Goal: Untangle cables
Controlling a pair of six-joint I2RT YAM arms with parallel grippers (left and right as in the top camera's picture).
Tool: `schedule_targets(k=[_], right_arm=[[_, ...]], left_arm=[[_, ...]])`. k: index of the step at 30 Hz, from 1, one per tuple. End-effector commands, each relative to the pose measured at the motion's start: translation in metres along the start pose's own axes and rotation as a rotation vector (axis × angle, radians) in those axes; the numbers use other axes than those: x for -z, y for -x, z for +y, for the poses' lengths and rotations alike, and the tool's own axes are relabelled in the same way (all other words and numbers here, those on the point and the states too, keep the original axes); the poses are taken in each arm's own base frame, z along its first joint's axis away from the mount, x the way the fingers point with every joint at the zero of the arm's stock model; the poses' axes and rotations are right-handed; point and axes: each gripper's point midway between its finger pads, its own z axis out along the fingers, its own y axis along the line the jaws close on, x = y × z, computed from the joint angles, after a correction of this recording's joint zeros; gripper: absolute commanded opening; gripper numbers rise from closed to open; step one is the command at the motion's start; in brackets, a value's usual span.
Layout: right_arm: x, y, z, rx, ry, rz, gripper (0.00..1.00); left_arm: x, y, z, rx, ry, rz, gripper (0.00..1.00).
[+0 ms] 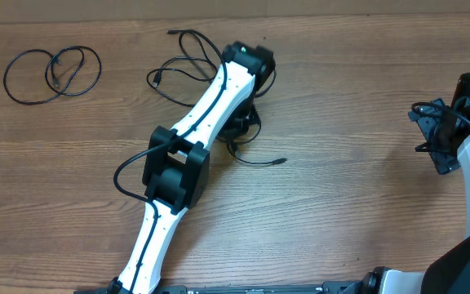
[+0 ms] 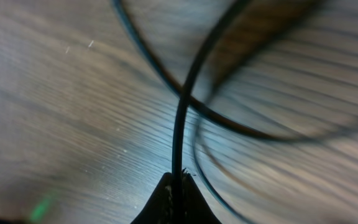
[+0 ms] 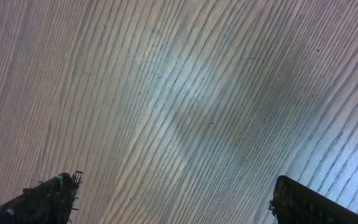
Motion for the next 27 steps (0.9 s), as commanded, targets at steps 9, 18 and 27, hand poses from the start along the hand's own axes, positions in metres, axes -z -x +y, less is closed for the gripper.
schedule_targets(k=[9,18,27], right_arm=[[0.006,0.007,0.005,-0.007,0.018,-0.021,1.0],[0.006,0.007,0.005,-0.007,0.018,-0.022,1.0],[0.006,0.007,0.005,-0.007,0.018,-0.021,1.0]], left_arm=[[-0.047,0.001,-0.003,0.192,0.039,0.009,0.28],[-0.047,0.001,-0.012,0.173,0.004,0.009,0.73],[-0.038,0.001,-0.014,0.136,-0.048,0.042,0.62]])
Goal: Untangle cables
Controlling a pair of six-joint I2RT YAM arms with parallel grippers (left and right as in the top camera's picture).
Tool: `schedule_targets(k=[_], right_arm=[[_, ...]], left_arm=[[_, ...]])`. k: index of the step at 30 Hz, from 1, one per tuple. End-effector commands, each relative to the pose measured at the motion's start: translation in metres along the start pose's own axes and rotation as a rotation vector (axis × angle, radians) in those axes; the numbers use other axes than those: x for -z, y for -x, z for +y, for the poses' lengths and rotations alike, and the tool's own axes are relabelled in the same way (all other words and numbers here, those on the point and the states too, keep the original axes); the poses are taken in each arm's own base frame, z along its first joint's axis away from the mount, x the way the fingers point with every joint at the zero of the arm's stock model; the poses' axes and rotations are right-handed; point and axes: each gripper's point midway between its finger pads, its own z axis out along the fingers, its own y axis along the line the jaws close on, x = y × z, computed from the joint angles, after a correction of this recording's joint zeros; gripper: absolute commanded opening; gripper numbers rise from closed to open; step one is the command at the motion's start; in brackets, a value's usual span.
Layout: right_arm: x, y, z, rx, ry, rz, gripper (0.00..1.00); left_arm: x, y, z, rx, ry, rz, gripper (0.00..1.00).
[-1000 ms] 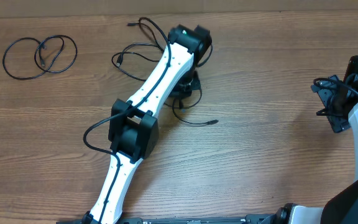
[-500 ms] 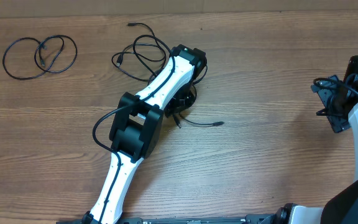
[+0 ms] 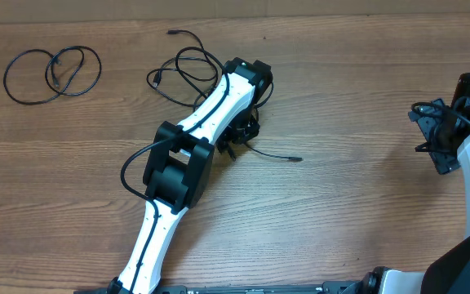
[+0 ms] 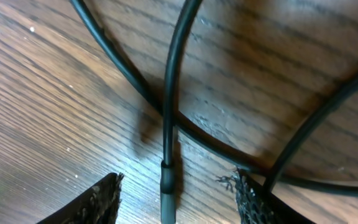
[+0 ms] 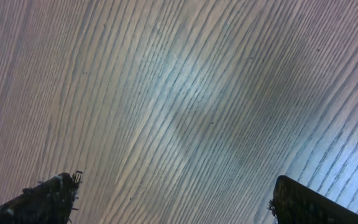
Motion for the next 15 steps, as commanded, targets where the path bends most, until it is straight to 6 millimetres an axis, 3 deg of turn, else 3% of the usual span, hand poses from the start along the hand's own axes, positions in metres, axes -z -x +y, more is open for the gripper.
schedule_targets(k=[1,4,6,10,13,15], right_arm=[[0.006,0.006,0.005,-0.007,0.017,-0.021,1.0],[0.006,0.007,0.005,-0.007,0.017,-0.021,1.0],[0.006,0.007,0.005,-0.007,0.017,-0.021,1.0],[0.006,0.007,0.005,-0.007,0.017,-0.021,1.0],[0.006,0.007,0.005,-0.007,0.017,-0.021,1.0],[0.006,0.006,0.005,-0.007,0.017,-0.021,1.0]], left_arm=[[0.004,0.004,0.003,-0.031,-0.016,0.013,0.66],[0.012,0.013,0.007,-0.018,-0.026,-0.02,0.79],[0.013,0.02,0.006,-0.007,-0.043,-0.031,0.99],[0.013,0.026,0.003,0.009,-0.066,-0.034,1.0],[0.013,0.016,-0.003,-0.032,-0.101,0.022,1.0],[0.015,0.007,-0.007,-0.132,-0.14,0.073,0.94]])
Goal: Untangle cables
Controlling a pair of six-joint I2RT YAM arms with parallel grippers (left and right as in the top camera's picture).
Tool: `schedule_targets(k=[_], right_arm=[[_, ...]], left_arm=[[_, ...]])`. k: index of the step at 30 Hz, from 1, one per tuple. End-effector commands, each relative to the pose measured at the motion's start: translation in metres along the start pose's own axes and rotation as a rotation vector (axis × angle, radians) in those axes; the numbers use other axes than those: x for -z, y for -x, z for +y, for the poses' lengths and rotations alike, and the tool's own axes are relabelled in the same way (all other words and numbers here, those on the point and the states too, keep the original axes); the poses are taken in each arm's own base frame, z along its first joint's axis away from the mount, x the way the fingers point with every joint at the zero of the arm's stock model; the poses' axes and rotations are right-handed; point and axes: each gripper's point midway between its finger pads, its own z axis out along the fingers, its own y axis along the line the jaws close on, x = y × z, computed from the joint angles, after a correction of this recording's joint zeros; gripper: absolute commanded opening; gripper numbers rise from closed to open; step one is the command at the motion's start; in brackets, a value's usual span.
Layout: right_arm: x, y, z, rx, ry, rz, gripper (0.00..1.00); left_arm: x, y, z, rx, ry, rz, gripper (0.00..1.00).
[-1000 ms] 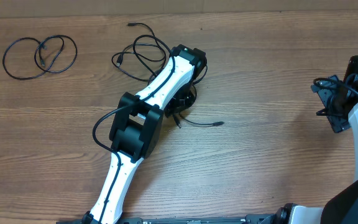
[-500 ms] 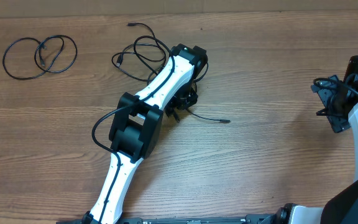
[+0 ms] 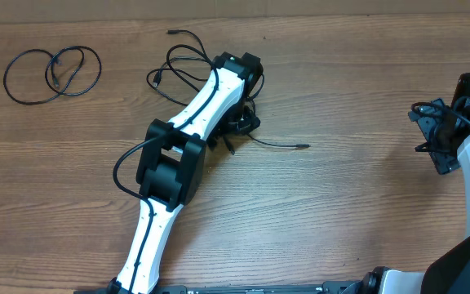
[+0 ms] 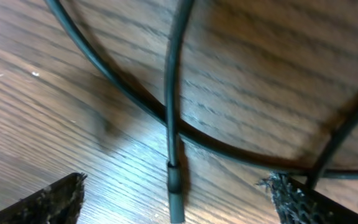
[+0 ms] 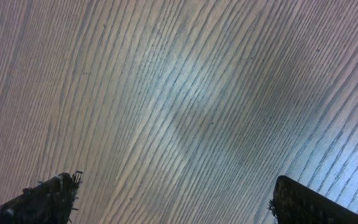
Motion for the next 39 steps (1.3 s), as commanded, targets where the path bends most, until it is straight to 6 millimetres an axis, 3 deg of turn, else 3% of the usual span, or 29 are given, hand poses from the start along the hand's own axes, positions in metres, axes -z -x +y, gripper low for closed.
schedule_targets(k=[1,3,6,9,15,28,39], right_arm=[[0.005,0.006,0.005,-0.007,0.017,-0.021,1.0],[0.006,0.007,0.005,-0.007,0.018,-0.021,1.0],[0.005,0.006,0.005,-0.007,0.017,-0.021,1.0],[0.005,0.006,0.005,-0.007,0.017,-0.021,1.0],[0.006,0.007,0.005,-0.007,0.018,-0.021,1.0],[0.006,0.007,0.005,-0.007,0.018,-0.021,1.0],[0.006,0.007,0.005,-0.007,0.018,-0.021,1.0]], left_arm=[[0.012,-0.013,-0.008,-0.15,-0.08,0.069,0.94],[0.016,-0.014,0.0,-0.183,-0.06,0.073,0.94],[0.026,-0.003,0.011,-0.169,-0.031,0.021,1.0],[0.041,0.008,0.016,-0.122,-0.047,-0.032,1.0],[0.046,0.03,0.003,0.057,-0.127,-0.102,1.0],[0.012,0.026,-0.024,0.057,-0.174,-0.125,0.99],[-0.042,0.018,0.0,0.187,-0.092,-0.105,1.0]])
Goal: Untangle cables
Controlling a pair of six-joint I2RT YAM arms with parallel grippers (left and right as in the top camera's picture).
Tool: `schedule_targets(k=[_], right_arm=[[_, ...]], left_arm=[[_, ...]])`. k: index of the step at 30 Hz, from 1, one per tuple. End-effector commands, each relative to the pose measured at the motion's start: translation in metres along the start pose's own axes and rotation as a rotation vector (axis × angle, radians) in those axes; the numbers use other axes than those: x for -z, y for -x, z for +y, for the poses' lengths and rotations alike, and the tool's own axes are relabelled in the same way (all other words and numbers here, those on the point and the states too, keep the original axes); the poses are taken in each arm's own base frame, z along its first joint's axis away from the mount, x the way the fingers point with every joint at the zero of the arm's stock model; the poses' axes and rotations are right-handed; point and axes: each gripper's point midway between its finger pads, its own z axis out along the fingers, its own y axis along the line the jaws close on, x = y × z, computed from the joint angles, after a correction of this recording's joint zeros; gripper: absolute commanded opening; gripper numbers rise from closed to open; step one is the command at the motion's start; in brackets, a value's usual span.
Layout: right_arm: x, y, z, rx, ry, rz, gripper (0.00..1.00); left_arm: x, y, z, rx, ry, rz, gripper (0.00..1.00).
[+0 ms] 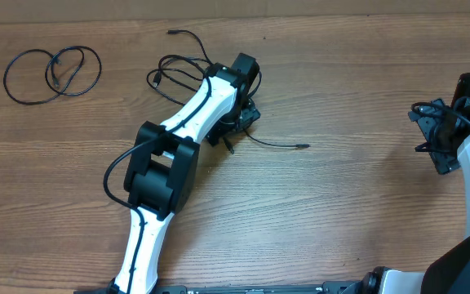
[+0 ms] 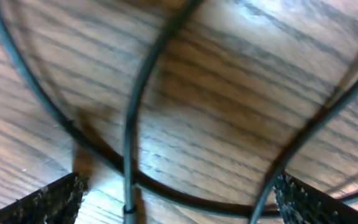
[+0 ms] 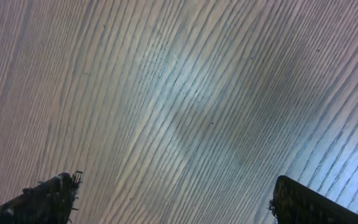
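A tangle of black cables (image 1: 178,73) lies at the back of the wooden table. One loose end (image 1: 300,147) trails out to the right of it. My left gripper (image 1: 235,122) is low over the tangle's right side. In the left wrist view the gripper (image 2: 179,211) is open wide. A straight cable with a plug collar (image 2: 129,155) and a curved cable (image 2: 197,202) lie on the wood between its fingers, with nothing gripped. My right gripper (image 3: 173,199) stands open over bare wood at the far right (image 1: 435,139).
A separate coil of black cable (image 1: 51,72) lies at the back left corner. The left arm (image 1: 161,163) crosses the table diagonally from the front edge up to the tangle.
My left wrist has shifted a little to the left over the tangle and its gripper stays open. The trailing cable end lies where it was. The right arm has not moved.
My left gripper was shut on a cable at the tangle's right side. Then it stood open with that cable lying between its fingers and the loose end farther right. It then opened wider, and now it sits slightly left. The right gripper stayed open throughout.
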Motion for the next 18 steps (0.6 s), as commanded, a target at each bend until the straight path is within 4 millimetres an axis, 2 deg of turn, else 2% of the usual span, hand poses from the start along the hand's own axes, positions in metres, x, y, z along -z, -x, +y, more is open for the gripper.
schedule_targets(k=[1,2,3,5,6,7,11,13,16,18], right_arm=[[0.006,0.007,0.005,-0.007,0.018,-0.021,1.0],[0.006,0.007,0.005,-0.007,0.018,-0.021,1.0],[0.006,0.007,0.005,-0.007,0.018,-0.021,1.0],[0.006,0.007,0.005,-0.007,0.018,-0.021,1.0],[0.006,0.007,0.005,-0.007,0.018,-0.021,1.0],[0.006,0.007,0.005,-0.007,0.018,-0.021,1.0],[0.006,0.007,0.005,-0.007,0.018,-0.021,1.0],[0.006,0.007,0.005,-0.007,0.018,-0.021,1.0],[0.006,0.007,0.005,-0.007,0.018,-0.021,1.0],[0.006,0.007,0.005,-0.007,0.018,-0.021,1.0]], left_arm=[[-0.034,-0.012,0.024,0.064,0.091,0.032,0.97],[-0.036,-0.014,0.027,0.052,0.1,0.034,0.85],[-0.037,-0.015,0.028,0.032,0.103,0.037,0.68],[-0.038,-0.017,0.03,-0.016,0.108,0.043,0.24],[-0.038,-0.017,0.03,-0.037,0.107,0.047,0.1],[-0.038,-0.018,0.029,-0.056,0.104,0.051,0.04],[-0.036,-0.013,0.028,-0.138,0.095,0.045,0.04],[-0.029,-0.009,0.026,-0.182,0.084,0.046,0.04],[-0.003,-0.004,0.022,-0.246,0.058,0.033,0.04],[0.021,-0.001,0.02,-0.276,0.036,0.017,0.04]])
